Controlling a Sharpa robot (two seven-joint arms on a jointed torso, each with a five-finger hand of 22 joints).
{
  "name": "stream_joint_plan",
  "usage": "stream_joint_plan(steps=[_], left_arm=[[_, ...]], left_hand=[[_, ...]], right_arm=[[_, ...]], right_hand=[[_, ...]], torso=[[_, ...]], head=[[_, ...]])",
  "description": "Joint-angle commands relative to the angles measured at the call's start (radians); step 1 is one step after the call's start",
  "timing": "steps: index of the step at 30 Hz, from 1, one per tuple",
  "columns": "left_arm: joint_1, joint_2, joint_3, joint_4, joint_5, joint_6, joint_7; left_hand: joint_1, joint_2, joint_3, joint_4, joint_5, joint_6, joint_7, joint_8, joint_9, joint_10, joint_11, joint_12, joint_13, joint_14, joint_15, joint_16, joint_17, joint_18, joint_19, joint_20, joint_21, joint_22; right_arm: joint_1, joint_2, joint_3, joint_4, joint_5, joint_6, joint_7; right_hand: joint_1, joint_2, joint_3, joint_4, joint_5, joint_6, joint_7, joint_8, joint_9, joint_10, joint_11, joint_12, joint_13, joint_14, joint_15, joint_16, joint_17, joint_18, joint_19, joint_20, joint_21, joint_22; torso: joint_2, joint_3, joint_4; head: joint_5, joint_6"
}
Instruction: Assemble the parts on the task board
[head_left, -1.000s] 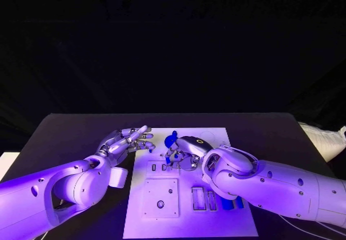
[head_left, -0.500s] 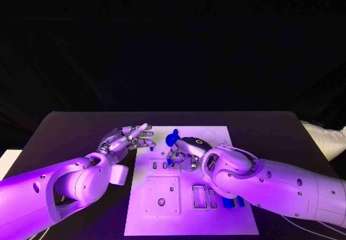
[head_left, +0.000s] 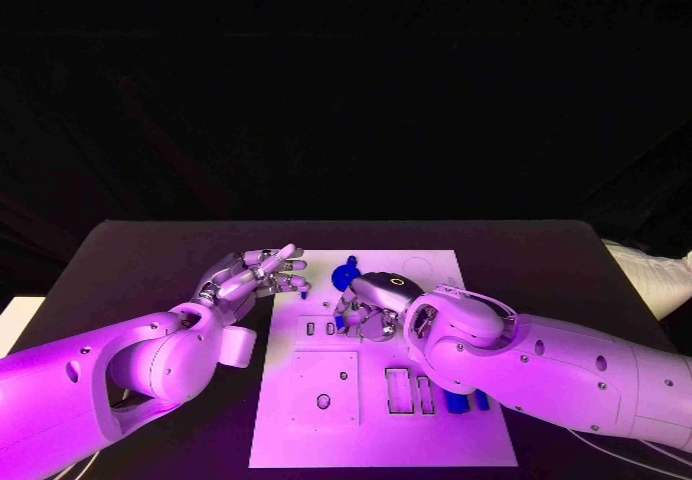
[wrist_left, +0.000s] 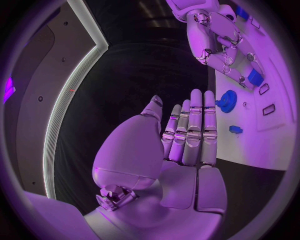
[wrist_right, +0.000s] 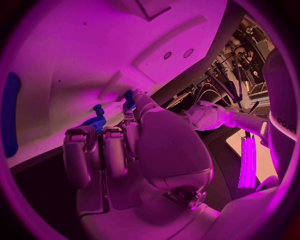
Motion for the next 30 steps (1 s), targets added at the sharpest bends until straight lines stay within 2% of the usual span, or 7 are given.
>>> stream_joint_plan(steps=[1,9,19,30], left_arm=[[0.000,0.000,0.001,0.002,0.003,0.016,0.013],[0.000,0.000,0.001,0.002,0.003,0.017,0.012],[0.000,0.000,0.001,0.003,0.003,0.018,0.011],[0.000,0.000,0.001,0.002,0.003,0.017,0.011]], left_hand=[[0.010,0.000,0.000,-0.007,0.000,0.002,0.005,-0.006,0.000,-0.001,0.003,-0.003,0.000,0.004,0.007,-0.005,0.001,0.011,-0.001,0.006,0.002,0.000],[0.010,0.000,0.000,-0.007,0.000,0.002,0.005,-0.006,0.000,-0.001,0.003,-0.003,0.000,0.004,0.007,-0.005,0.001,0.011,-0.001,0.006,0.002,0.000],[0.010,0.000,0.000,-0.007,0.000,0.002,0.005,-0.006,0.000,-0.001,0.003,-0.003,0.000,0.004,0.007,-0.005,0.001,0.011,-0.001,0.006,0.002,0.000],[0.010,0.000,0.000,-0.007,0.000,0.002,0.005,-0.006,0.000,-0.001,0.003,-0.003,0.000,0.004,0.007,-0.005,0.001,0.011,-0.001,0.006,0.002,0.000]], right_arm=[[-0.008,-0.005,-0.008,-0.005,-0.020,0.086,-0.042],[-0.009,-0.004,-0.008,-0.004,-0.024,0.096,-0.053],[-0.009,-0.001,-0.009,-0.006,-0.036,0.086,-0.068],[-0.010,0.003,-0.010,-0.012,-0.038,0.078,-0.069]], right_hand=[[-0.014,-0.003,0.004,0.001,0.002,0.014,-0.007,-0.002,0.017,0.007,-0.017,-0.007,-0.089,0.073,-0.003,-0.007,0.112,-0.007,0.059,-0.007,-0.002,0.208],[-0.032,-0.015,0.002,0.008,0.001,0.004,-0.002,-0.010,0.015,-0.001,-0.013,-0.026,-0.100,0.072,0.000,-0.010,0.107,-0.006,0.056,-0.005,-0.005,0.204],[-0.073,-0.052,-0.011,0.028,-0.007,-0.050,0.019,-0.034,-0.001,-0.029,0.005,-0.088,-0.137,0.071,0.014,-0.015,0.099,-0.004,0.049,0.006,-0.009,0.196],[-0.081,-0.065,-0.012,0.033,-0.011,-0.082,0.029,-0.033,-0.011,-0.039,0.013,-0.107,-0.150,0.069,0.022,-0.020,0.091,-0.001,0.040,0.014,-0.016,0.185]], torso=[[0.000,0.0000,-0.0012],[0.000,0.0004,-0.0002],[0.000,0.0002,-0.0004],[0.000,-0.0001,0.0005]], head=[[0.001,-0.002],[0.000,-0.002],[-0.001,-0.003],[-0.001,-0.004]])
